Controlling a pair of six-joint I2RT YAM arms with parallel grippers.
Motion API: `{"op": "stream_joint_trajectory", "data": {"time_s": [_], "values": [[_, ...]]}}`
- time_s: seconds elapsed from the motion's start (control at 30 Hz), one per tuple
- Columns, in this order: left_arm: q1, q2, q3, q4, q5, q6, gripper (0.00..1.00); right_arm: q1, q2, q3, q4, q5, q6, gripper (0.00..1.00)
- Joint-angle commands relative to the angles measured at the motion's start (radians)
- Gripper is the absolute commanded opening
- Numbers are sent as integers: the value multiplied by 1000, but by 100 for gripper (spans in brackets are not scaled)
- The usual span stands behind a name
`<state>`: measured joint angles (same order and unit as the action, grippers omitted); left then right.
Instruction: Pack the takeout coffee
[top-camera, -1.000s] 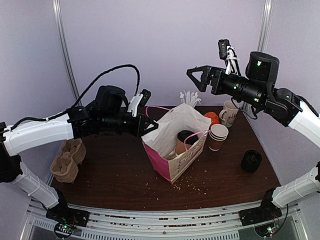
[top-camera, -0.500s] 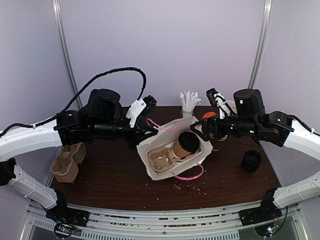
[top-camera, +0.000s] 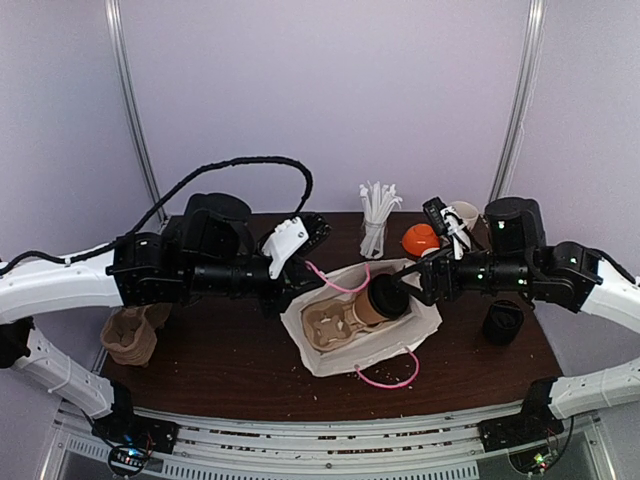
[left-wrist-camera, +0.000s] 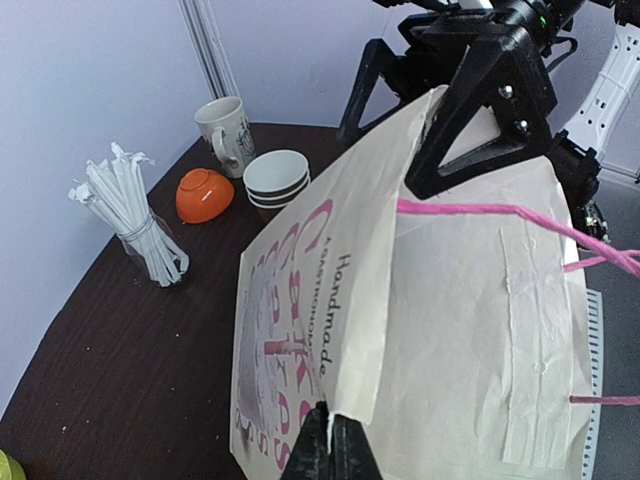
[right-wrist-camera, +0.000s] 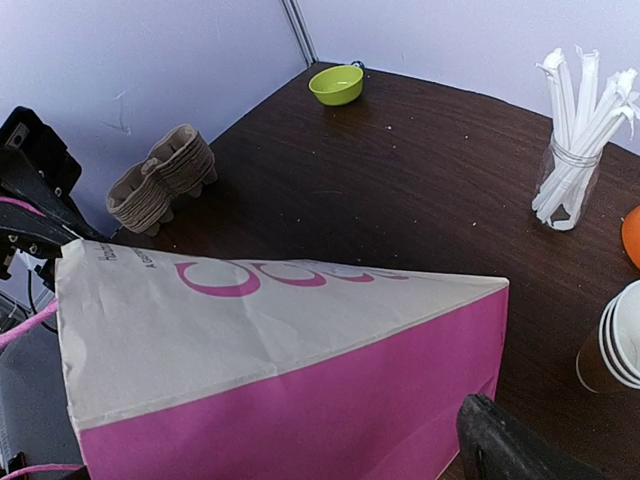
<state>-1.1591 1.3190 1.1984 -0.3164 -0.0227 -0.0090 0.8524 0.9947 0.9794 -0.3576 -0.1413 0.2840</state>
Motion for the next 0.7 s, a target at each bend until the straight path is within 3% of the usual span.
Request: {"op": "stream_joint_trajectory", "data": {"time_s": [0.0, 0.13, 0.67], "values": [[-31, 4, 21, 36, -40, -2, 0, -3, -65, -62, -14, -7, -5, 90], [-68, 11, 11, 36, -103, 4, 0, -1, -104, -122, 9, -12, -6, 89], [-154, 56, 15, 63, -108, -33, 0, 0, -241, -285, 82, -29, 90, 95]]}}
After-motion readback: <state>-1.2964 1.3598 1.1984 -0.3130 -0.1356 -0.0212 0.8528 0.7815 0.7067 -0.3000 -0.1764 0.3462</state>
